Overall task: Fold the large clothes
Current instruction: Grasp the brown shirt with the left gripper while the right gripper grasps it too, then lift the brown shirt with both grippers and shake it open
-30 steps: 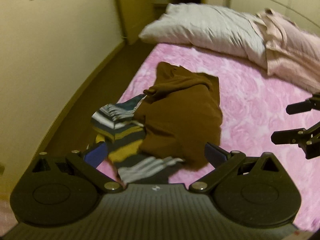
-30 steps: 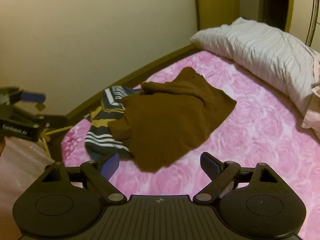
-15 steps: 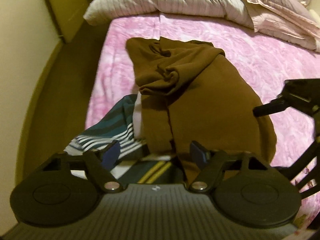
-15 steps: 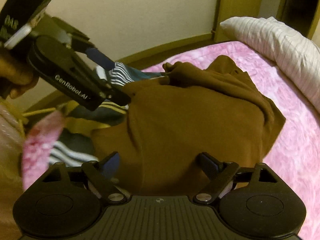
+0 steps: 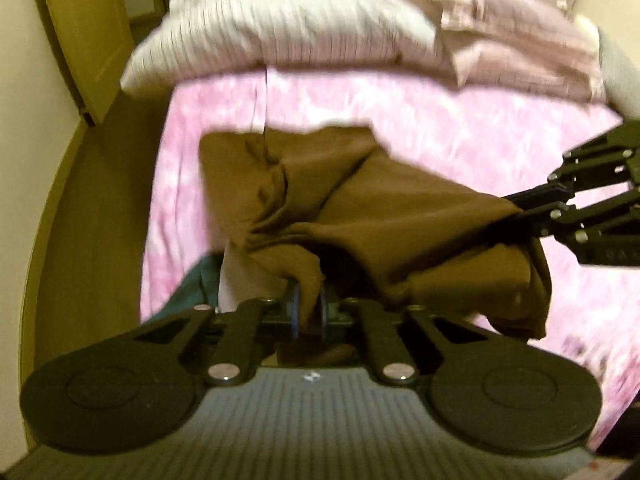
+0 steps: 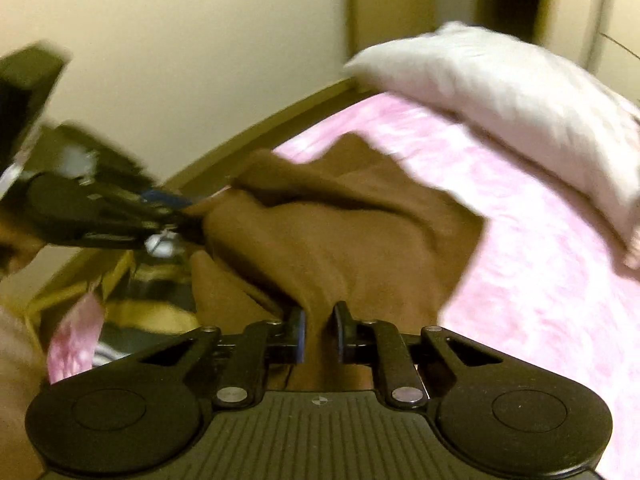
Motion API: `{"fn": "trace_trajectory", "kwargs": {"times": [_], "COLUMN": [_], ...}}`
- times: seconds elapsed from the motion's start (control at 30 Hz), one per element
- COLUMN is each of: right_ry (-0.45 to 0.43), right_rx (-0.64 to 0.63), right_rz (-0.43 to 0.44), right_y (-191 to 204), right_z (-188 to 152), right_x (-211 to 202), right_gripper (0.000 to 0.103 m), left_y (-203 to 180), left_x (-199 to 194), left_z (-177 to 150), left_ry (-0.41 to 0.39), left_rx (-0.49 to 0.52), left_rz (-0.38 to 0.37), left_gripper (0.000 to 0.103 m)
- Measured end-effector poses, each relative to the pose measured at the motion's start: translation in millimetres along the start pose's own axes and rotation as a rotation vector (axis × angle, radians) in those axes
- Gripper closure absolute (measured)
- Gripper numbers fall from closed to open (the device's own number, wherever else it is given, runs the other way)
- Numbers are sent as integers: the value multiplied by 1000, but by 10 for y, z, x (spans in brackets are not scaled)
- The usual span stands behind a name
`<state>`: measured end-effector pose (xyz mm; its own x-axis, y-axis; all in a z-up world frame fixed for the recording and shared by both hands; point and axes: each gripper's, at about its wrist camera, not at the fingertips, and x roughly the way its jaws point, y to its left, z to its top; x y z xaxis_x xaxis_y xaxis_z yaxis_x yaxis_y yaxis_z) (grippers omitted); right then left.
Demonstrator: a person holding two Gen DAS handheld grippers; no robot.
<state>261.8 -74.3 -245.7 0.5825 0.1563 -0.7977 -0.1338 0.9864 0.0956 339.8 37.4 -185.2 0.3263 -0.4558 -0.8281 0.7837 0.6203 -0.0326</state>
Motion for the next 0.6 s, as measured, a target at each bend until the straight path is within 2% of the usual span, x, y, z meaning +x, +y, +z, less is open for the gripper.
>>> {"fn": "trace_trajectory", "kwargs": {"times": [0.13,0.27,0.43,0.53,0.6], "right_ry": [-79,-166,-255,-275,-245], "right_rx": [159,212,268,287,293], "right_rz": [-72,-156,-238,-300,-364], "right_y": [-655,-1293,-2105,-2641,-2971], "right_z": [-76,-277,-696,-1048,-1280], "right_x": [-607,-1351,-2469,-3193,-3509], "right_gripper": [96,98,100,102,102], "left_y": [-376,-1103,-2448,-3330,-3905], "left_x": [-340,-642,-993,-1123,-1086], "left_z": [324,640,855,853,803], "left_ry": [-89,-169,-221,-210,-176], "left_rx": [10,57,121,132,125], "left_rz": [-13,-62,-163,-241,-314], "left_gripper": [100,100,100,100,99]}}
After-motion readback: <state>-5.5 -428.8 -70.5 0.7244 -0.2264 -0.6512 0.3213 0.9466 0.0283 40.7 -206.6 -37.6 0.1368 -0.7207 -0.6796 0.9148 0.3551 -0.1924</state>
